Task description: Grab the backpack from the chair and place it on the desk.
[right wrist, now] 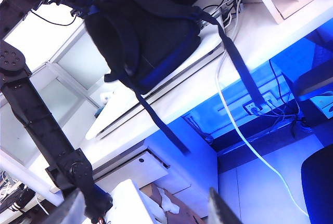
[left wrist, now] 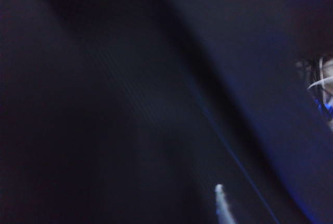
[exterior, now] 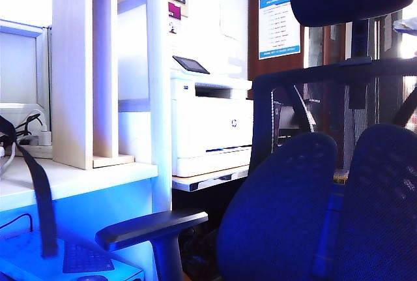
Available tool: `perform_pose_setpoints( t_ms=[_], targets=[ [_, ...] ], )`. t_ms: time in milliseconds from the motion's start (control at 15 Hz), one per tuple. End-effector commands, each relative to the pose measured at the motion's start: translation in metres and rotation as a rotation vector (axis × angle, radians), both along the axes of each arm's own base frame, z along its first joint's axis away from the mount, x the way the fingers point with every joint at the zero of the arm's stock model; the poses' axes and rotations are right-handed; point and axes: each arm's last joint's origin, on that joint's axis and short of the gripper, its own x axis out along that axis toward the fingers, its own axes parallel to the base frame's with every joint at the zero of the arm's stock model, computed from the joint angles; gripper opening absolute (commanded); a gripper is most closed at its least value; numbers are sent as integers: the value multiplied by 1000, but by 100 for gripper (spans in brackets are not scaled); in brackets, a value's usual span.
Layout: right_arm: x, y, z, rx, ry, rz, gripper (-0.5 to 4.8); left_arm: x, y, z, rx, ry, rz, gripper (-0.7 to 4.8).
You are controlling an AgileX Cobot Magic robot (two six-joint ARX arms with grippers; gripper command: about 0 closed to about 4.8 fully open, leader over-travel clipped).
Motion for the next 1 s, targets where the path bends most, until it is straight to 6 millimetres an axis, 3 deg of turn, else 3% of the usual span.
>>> perform_pose_setpoints(
  t_ms=[67, 399, 665, 865, 998],
  targets=[
    [0, 0, 3, 5, -16, 1, 305, -4, 3, -7, -35, 70, 9, 410],
    [0, 0, 3, 5, -16, -1, 305, -14, 10, -16, -93, 136, 85, 414],
    [0, 0, 3, 5, -16, -1, 305, -7, 3, -10, -236, -48, -45, 414],
    [0, 0, 3, 5, -17, 0, 305, 6, -25, 4, -231, -122, -219, 414],
    [0, 0, 3, 5, -17, -1, 305, 18, -61, 18, -213, -173, -366, 414]
  ],
)
